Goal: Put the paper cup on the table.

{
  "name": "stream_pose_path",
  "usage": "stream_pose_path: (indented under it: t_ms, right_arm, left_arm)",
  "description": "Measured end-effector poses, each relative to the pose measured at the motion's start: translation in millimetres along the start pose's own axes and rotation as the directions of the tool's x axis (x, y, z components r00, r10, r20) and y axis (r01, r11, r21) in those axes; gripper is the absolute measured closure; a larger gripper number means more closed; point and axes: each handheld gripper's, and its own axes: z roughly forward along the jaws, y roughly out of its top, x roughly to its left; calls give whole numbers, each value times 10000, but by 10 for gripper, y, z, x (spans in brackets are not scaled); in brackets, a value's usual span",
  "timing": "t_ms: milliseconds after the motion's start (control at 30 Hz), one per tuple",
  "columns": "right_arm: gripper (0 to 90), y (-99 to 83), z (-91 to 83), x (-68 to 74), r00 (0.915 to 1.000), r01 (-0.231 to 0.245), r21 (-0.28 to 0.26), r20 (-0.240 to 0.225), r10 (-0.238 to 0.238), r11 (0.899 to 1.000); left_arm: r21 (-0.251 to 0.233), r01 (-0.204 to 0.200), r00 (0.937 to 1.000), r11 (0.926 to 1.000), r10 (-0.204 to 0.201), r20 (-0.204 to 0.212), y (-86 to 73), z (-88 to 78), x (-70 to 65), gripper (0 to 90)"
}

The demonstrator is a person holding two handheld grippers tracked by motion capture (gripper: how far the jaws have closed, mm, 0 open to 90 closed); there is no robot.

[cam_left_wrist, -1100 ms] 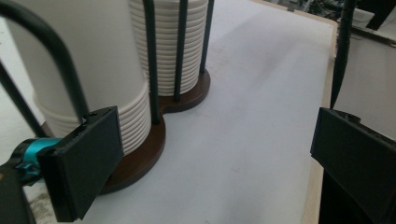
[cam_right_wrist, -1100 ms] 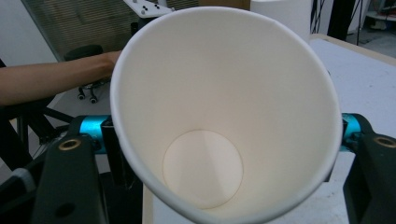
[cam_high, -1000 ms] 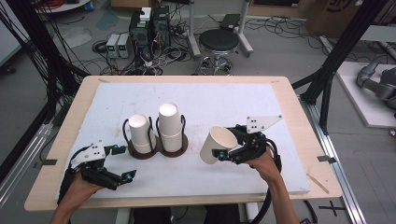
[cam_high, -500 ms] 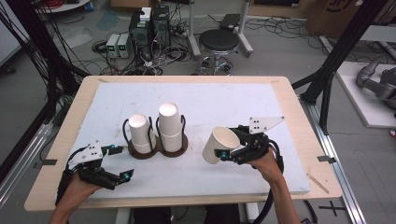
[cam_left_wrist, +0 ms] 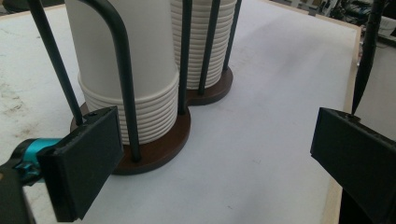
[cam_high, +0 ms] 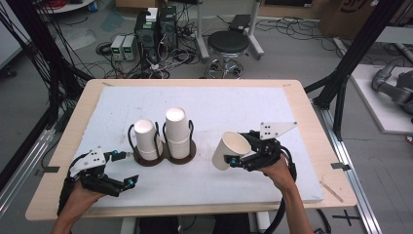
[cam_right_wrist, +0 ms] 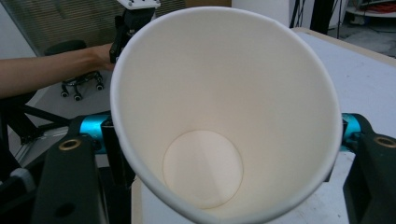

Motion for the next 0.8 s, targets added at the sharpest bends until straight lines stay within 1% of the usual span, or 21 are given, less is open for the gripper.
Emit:
stream_pose_path:
  t_ms: [200, 333, 400, 667, 733, 800]
  right_arm:
    - [285, -6, -24, -6, 9996, 33, -26, 286, -32, 10000]
    - [285, -10, -32, -7, 9994, -12, -30, 351, 13, 10000]
    - [286, -13, -31, -12, 9989, 50, -19, 476, -50, 10000]
    - [285, -41, -29, -23, 9954, -21, 109, 955, 10, 9999]
    - [285, -50, -27, -22, 9933, -14, 174, 1159, -6, 9998]
    - [286, -63, -25, -30, 9920, -29, 193, 1264, 4, 9998]
  left_arm:
    - [-32, 15, 10000, 10000, -15, -11, -6, 10, 5, 24]
    - [-26, 12, 10000, 10000, -12, -28, -11, 13, 9, 23]
    - [-33, 46, 10000, 10000, -47, -71, -18, 15, 7, 23]
    - [-93, 63, 9997, 9999, -65, -230, -36, 19, 10, 23]
    - [-80, 88, 9998, 9999, -89, -200, -43, 26, 7, 23]
    - [-61, 92, 9998, 9999, -93, -197, -46, 31, 5, 23]
